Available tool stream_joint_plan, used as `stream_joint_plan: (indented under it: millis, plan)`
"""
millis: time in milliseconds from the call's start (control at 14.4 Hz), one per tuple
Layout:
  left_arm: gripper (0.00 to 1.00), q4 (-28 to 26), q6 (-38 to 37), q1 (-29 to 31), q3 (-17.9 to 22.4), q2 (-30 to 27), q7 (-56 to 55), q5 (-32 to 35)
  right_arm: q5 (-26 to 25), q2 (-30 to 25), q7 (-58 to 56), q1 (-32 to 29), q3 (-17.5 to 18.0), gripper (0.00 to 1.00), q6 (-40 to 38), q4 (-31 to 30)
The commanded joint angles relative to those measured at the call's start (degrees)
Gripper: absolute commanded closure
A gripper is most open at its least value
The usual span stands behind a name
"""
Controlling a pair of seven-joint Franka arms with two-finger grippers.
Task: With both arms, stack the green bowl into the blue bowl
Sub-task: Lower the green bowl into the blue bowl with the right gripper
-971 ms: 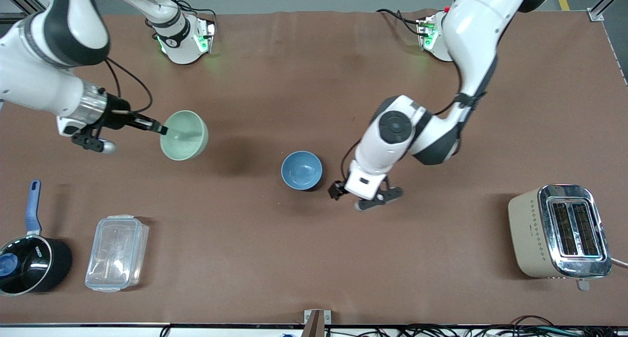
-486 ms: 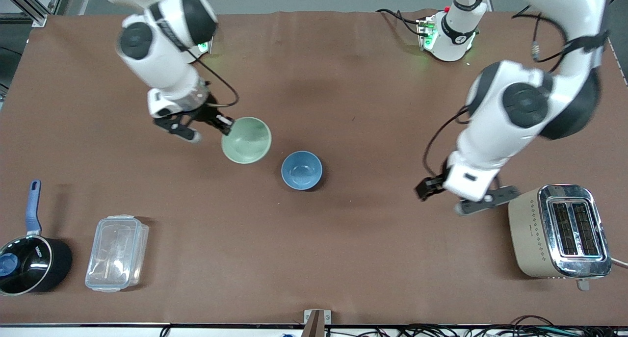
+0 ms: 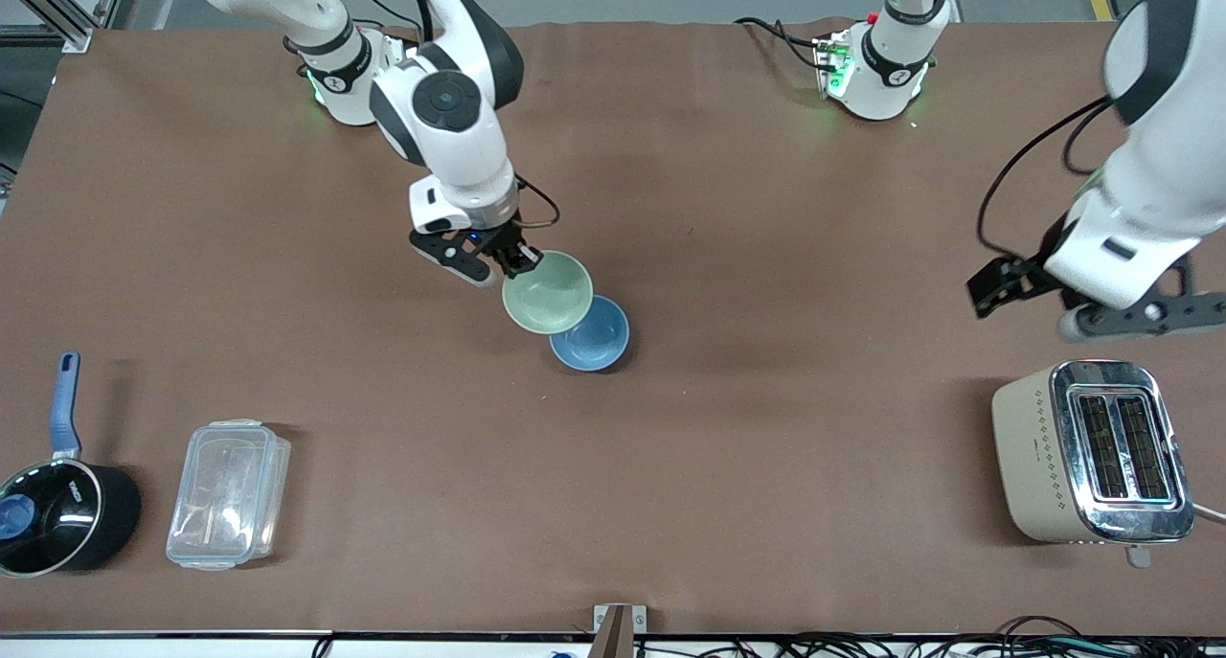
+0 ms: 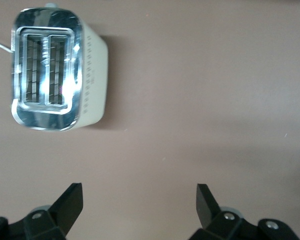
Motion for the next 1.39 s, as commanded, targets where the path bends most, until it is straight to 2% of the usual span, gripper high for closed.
stream_joint_plan:
  millis: [0, 139, 347, 486, 763, 1318]
  plan:
    - [0.0, -2.0, -2.4, 3.1, -0.5, -4.6, 4.7, -3.1, -2.1, 2.7, 2.9, 1.1, -0.6, 0.98, -0.6, 2.9]
    - [0.0, -3.2, -2.5, 3.0, 0.9, -6.7, 8.0, -4.6, -2.1, 4.4, 4.1, 1.1, -0.6, 0.98, -0.1, 4.5]
    - [0.0, -7.9, -2.7, -5.5, 11.4, -11.3, 8.3, -6.8, -2.0, 7.8, 5.7, 2.1, -0.6, 0.98, 4.0, 5.7]
    - [0.0, -10.1, -3.0, -9.4, 14.8, -13.4, 8.3, -7.5, -2.1, 8.7, 6.0, 1.6, -0.7, 0.99, 5.5, 5.7]
    - [0.0, -12.8, -3.0, -11.9, 15.8, -15.6, 8.2, -7.4, -2.0, 9.9, 6.2, 1.6, -0.7, 0.99, 7.3, 6.1]
    - [0.0, -12.3, -2.9, -11.4, 15.7, -15.1, 9.4, -7.5, -2.0, 13.3, 6.2, 1.6, -0.8, 0.98, 10.3, 6.2]
